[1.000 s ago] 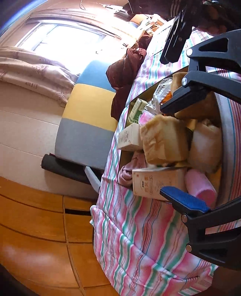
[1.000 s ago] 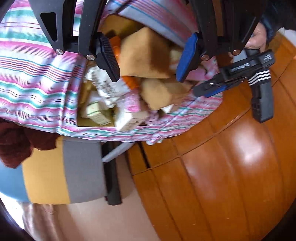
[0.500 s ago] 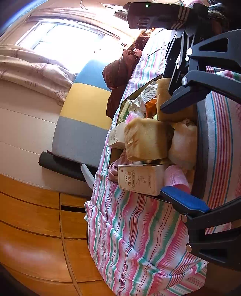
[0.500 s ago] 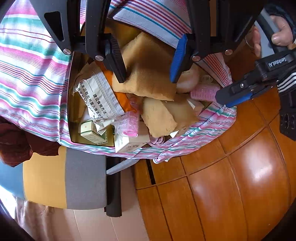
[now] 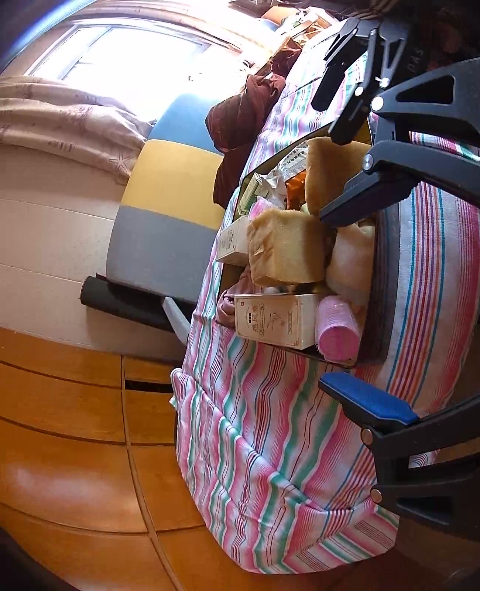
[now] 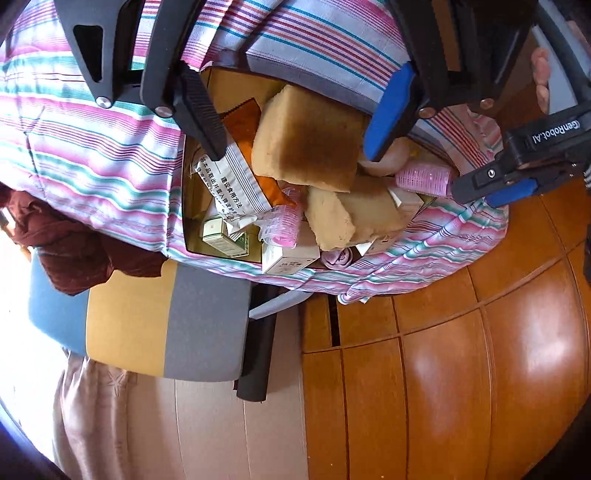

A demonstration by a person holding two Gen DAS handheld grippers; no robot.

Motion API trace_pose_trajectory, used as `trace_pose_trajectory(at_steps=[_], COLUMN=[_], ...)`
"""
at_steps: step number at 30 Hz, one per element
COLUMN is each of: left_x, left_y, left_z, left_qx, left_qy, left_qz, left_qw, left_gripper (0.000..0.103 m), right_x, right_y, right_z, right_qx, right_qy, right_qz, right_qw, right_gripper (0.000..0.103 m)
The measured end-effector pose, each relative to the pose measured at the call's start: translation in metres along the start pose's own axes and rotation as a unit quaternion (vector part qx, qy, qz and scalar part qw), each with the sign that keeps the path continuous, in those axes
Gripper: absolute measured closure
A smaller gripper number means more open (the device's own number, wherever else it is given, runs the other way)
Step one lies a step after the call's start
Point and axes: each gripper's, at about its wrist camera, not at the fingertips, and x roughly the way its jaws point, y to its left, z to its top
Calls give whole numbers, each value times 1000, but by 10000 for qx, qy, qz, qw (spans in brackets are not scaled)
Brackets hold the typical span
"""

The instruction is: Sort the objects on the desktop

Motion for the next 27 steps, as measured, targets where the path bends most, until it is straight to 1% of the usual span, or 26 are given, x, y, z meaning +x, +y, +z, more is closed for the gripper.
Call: trace_pose_trajectory(at_steps=[1,3,5,8,10,12,14,16,18,22,23,27], left_x=[-2,-8,-15,-24,-28,-30,-30,-32,-32,-20,-17,-8], left_y=[-1,-4,-6,-8,-10,-13,-15,-18,-18,-14,-13,-14], left_z=[0,0,0,1,3,5,6,5,3,0,0,-4], left_qx=[45,171,242,256,265,361,456,490,435,261,234,314], left_qy=[0,-11,-110,-238,-268,-254,-236,-270,-281,18,99,306], left_qz=[21,32,65,243,373,499,623,729,704,562,531,687], left_qw=[10000,9998,9996,9991,9986,9978,9967,9958,9962,9981,9983,9967], left_gripper=[20,21,21,21,21,24,24,24,29,39,44,48], right_x=[-1,-4,-8,-11,-12,-11,-10,-10,-12,-10,-10,-8], right_y=[3,6,8,9,11,14,17,19,19,18,18,16], right_z=[0,0,0,-1,-2,-2,-2,-3,-4,-6,-6,-8], right_qx=[-44,-97,-107,-85,-57,-38,-41,-54,-11,15,27,106], right_qy=[-30,-85,-139,-167,-91,13,118,131,102,112,125,152], right_qz=[-63,-159,-210,-301,-426,-566,-674,-793,-805,-825,-823,-798], right_qw=[10000,9998,9996,9994,9990,9984,9976,9967,9967,9965,9965,9966], right_gripper=[18,7,0,0,0,0,0,0,0,0,0,0])
